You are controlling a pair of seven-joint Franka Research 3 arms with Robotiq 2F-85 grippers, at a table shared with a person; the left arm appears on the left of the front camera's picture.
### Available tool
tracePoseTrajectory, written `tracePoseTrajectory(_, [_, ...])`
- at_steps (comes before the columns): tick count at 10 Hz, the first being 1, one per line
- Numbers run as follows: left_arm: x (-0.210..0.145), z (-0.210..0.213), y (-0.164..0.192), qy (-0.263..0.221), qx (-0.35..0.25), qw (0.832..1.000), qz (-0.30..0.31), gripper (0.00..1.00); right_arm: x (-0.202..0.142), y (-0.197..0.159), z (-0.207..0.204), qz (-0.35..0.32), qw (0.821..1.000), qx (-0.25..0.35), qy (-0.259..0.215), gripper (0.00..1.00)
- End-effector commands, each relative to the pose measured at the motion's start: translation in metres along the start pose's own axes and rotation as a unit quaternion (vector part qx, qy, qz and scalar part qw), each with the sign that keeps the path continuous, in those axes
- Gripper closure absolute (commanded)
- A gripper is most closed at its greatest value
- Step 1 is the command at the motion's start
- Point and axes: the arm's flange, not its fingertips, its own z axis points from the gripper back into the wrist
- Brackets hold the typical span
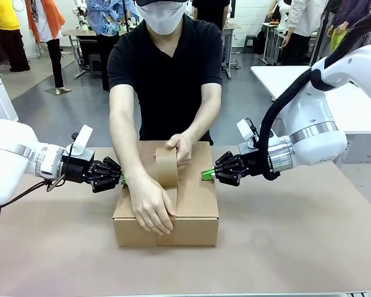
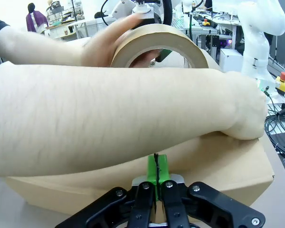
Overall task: Wrap the clocks to prevent damage.
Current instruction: After the human seals the box with tape, release both hands from the side flaps of the Package Box.
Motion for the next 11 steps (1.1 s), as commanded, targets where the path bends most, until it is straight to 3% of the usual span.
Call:
tracePoseTrajectory(1, [-0.0012, -0.0007, 0.0, 0.003, 0.001, 1.0, 0.0, 1.0, -0.0021, 0.0009, -0.0018, -0.001, 1.0, 0.0, 0.003, 0.99])
tracePoseTrajectory(11, [-0.0012, -0.0007, 0.0, 0.003, 0.001, 1.0, 0.0, 1.0, -0.0021, 0.0009, -0.0018, -0.001, 1.0, 0.0, 0.003, 0.99])
